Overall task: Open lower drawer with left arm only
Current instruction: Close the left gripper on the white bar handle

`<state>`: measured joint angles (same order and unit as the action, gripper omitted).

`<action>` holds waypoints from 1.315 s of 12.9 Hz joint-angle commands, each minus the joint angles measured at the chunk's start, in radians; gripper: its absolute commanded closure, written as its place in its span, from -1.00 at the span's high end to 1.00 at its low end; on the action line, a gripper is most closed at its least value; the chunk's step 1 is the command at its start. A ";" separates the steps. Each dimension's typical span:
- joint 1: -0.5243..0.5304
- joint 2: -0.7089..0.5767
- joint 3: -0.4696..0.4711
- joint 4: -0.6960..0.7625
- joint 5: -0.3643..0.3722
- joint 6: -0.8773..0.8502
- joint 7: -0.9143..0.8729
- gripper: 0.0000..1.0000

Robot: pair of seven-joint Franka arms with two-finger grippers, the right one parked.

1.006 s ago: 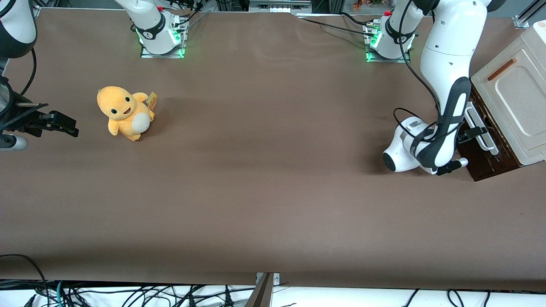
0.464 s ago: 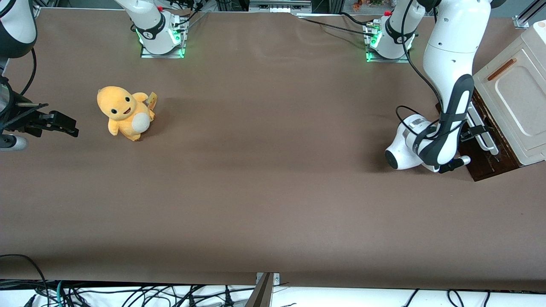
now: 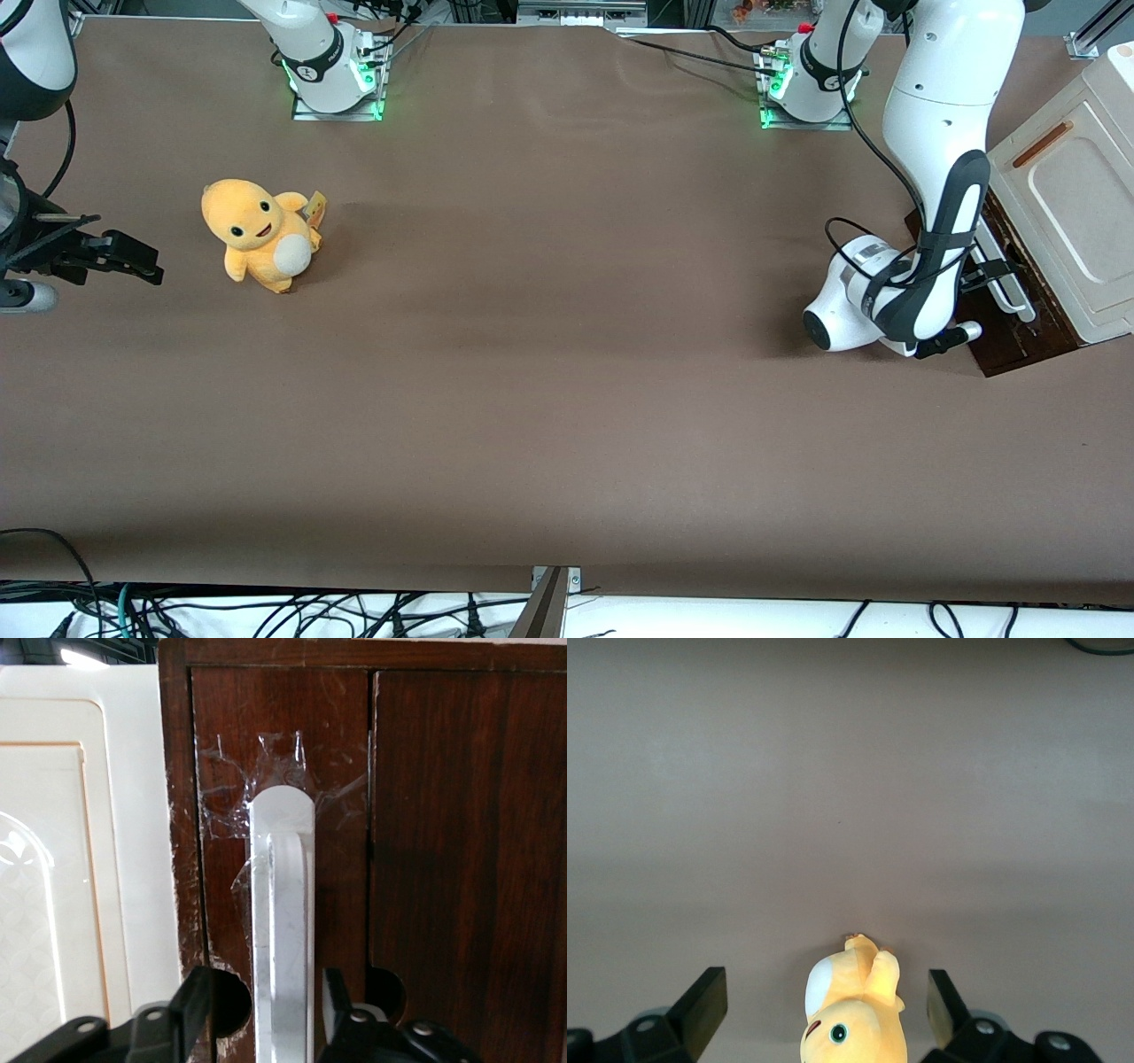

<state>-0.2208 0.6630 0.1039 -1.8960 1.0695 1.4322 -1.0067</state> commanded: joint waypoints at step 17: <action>0.009 -0.013 -0.020 -0.041 0.023 0.054 -0.015 -0.10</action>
<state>-0.2207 0.6652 0.0920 -1.9131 1.0695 1.4747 -1.0100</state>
